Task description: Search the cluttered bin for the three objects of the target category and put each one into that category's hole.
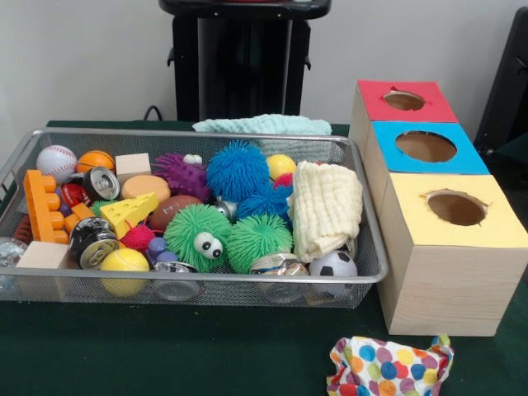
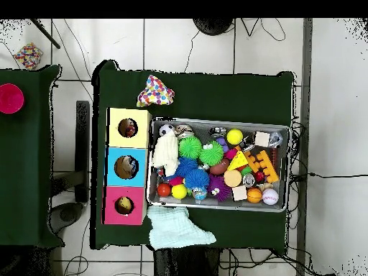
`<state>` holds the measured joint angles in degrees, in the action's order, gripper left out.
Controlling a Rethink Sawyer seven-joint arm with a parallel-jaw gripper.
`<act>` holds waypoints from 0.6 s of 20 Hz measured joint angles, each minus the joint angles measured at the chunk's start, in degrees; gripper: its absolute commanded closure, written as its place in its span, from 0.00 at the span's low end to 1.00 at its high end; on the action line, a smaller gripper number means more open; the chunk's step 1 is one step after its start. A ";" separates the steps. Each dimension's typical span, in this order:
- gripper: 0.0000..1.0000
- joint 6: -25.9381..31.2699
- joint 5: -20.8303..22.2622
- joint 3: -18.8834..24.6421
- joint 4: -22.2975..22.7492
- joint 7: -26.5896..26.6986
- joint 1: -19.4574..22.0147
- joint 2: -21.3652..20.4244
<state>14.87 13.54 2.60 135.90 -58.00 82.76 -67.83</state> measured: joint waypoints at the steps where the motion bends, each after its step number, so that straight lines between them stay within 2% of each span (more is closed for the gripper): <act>1: 0.00 0.61 0.15 -0.27 -0.01 0.00 -0.40 -0.43; 7: 0.00 12.03 0.39 -2.90 0.02 0.00 -4.46 -8.14; 8: 0.00 17.19 0.40 -3.99 0.03 0.00 -5.61 -11.64; 12: 0.00 21.52 0.52 -4.59 -0.19 0.00 -6.20 -14.70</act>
<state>36.40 14.05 -1.99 135.71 -58.00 76.56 -82.52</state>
